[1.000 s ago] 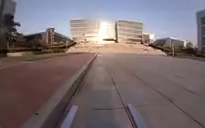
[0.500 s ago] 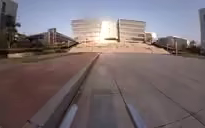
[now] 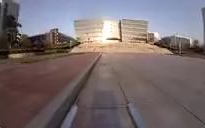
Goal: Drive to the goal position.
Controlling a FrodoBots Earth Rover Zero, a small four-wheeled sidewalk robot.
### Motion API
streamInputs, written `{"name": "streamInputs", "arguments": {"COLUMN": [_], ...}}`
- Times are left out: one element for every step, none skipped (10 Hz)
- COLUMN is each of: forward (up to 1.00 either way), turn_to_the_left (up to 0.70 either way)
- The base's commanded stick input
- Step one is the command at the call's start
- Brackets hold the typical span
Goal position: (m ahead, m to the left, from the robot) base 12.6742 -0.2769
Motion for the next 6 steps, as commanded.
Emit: {"name": "streamInputs", "arguments": {"forward": [0.70, 0.70, 0.70, 0.70, 0.70, 0.70], "turn_to_the_left": [-0.14, -0.14, -0.14, -0.14, -0.14, -0.14]}}
